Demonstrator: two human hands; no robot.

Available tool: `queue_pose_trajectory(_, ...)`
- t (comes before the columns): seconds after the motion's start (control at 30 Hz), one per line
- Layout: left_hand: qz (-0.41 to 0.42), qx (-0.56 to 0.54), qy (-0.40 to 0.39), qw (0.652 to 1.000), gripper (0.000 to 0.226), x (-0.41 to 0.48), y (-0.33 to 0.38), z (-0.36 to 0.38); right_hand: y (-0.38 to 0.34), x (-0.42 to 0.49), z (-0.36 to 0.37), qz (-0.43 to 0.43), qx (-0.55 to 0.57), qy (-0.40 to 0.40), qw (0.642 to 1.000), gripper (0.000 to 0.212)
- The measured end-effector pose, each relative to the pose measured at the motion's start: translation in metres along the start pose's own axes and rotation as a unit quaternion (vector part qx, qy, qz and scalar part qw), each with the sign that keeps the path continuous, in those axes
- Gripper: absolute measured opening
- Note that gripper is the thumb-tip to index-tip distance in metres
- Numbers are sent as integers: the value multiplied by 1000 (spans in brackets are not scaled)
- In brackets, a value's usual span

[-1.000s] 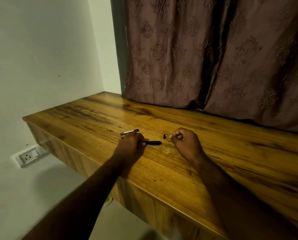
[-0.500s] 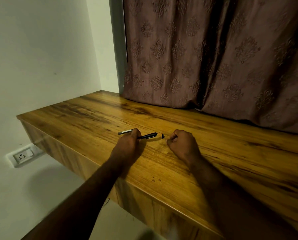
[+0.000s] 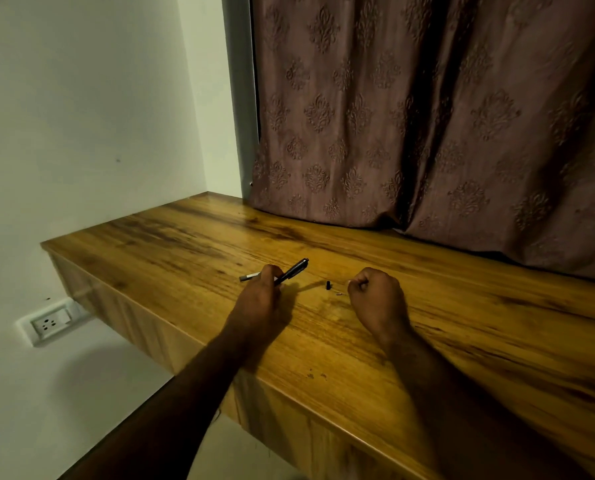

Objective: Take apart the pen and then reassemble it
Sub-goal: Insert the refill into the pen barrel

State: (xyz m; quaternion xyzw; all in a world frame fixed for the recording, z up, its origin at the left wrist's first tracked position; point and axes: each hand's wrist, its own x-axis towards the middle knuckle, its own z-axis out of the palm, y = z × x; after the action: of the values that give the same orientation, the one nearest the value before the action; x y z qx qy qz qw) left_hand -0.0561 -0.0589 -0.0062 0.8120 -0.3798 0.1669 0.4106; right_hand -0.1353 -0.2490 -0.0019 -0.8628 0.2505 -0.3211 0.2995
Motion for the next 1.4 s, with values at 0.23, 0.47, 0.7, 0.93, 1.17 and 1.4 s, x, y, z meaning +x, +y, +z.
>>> queue_pose_trajectory(0.23,-179,-202,18,963,12,13,29,30,-3,-5,-2,-104,110,-65,986,11)
queue_pose_trajectory(0.47,-214,-337,34,916,22,14,32,31,-5,-6,-3,-138,123,-117,976,10)
queue_pose_trajectory(0.7,-210,-342,40,915,17,15,32,26,-7,-7,-4,-134,136,-129,973,9)
queue_pose_trajectory(0.93,-218,-351,43,909,22,14,35,25,-3,-7,-2,-138,160,-137,968,11)
queue_pose_trajectory(1.17,-222,-331,22,917,27,14,34,25,-3,-7,-4,-137,160,-139,968,11)
queue_pose_trajectory(1.4,-212,-376,7,902,23,11,41,24,-7,-10,0,-154,83,-144,974,8)
